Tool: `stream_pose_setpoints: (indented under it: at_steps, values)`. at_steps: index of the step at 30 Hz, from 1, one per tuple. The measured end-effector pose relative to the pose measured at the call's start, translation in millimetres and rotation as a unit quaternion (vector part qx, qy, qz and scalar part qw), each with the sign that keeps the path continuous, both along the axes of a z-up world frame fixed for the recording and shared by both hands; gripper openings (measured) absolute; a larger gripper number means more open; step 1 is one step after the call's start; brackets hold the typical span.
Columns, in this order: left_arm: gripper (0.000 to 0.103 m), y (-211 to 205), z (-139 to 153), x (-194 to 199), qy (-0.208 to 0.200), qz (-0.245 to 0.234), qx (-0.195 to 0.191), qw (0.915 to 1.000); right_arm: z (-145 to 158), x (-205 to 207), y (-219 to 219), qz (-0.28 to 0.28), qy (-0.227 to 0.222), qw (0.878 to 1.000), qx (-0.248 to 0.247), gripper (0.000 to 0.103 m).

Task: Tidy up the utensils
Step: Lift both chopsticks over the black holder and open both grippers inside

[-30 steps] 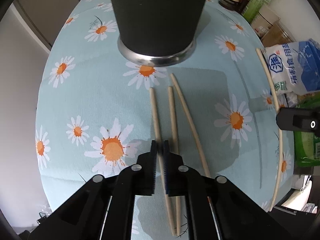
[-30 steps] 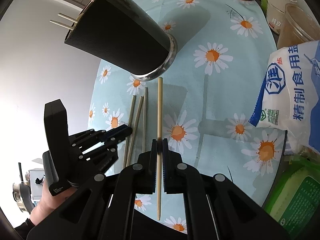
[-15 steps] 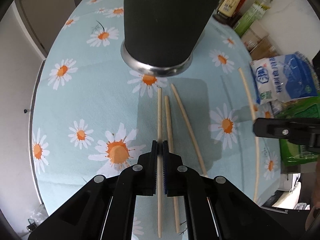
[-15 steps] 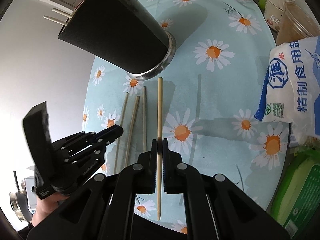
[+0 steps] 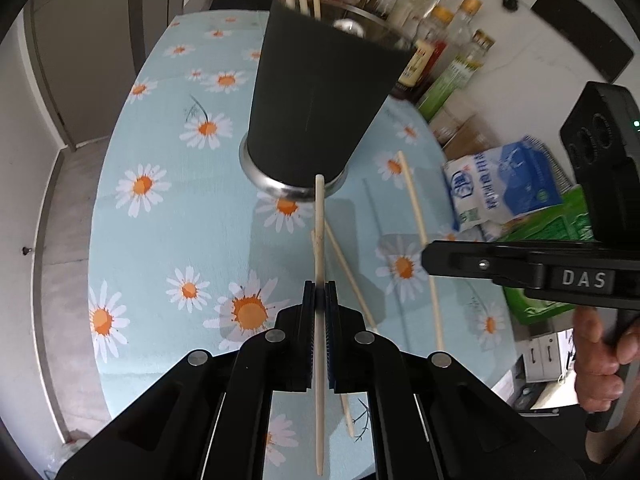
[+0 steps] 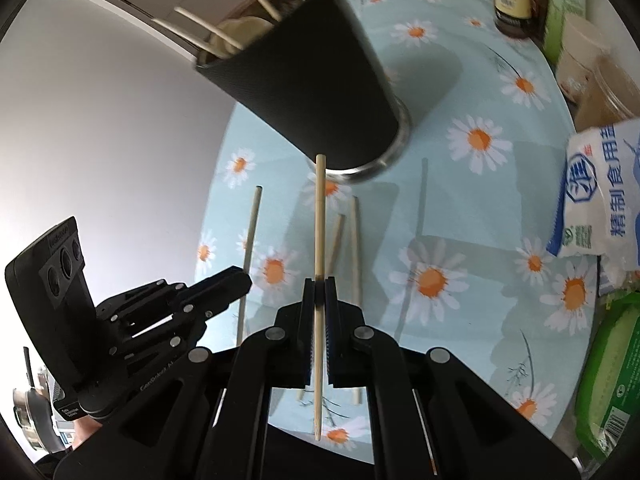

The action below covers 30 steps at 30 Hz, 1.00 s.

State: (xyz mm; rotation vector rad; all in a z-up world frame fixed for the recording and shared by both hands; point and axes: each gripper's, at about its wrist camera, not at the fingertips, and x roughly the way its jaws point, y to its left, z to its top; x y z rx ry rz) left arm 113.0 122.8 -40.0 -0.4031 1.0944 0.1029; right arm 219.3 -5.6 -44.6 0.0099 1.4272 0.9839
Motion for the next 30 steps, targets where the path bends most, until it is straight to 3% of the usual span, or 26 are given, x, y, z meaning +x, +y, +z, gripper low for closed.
stream_pose_setpoints:
  at_steps: [12, 19, 24, 30]
  values:
    - [0.004, 4.7, 56.1, -0.7, -0.076, -0.022, 0.005, 0.9969, 37.1, -3.4, 21.2, 0.005, -0.044, 0.998, 0.051, 0.006]
    - [0.004, 12.7, 89.6, 11.9, -0.124, -0.037, 0.012, 0.9915, 67.6, 11.2, 22.8, -0.009, -0.077, 0.991, 0.105, 0.006]
    - [0.004, 22.3, 110.1, 27.4, -0.167, -0.045, 0.018, 0.9848, 91.9, 25.3, 21.2, -0.024, -0.109, 0.984, 0.140, 0.006]
    - [0.004, 36.1, 134.8, 44.3, -0.251, -0.040, 0.012, 0.9670, 120.5, 48.5, 17.8, -0.066, -0.156, 0.966, 0.198, 0.006]
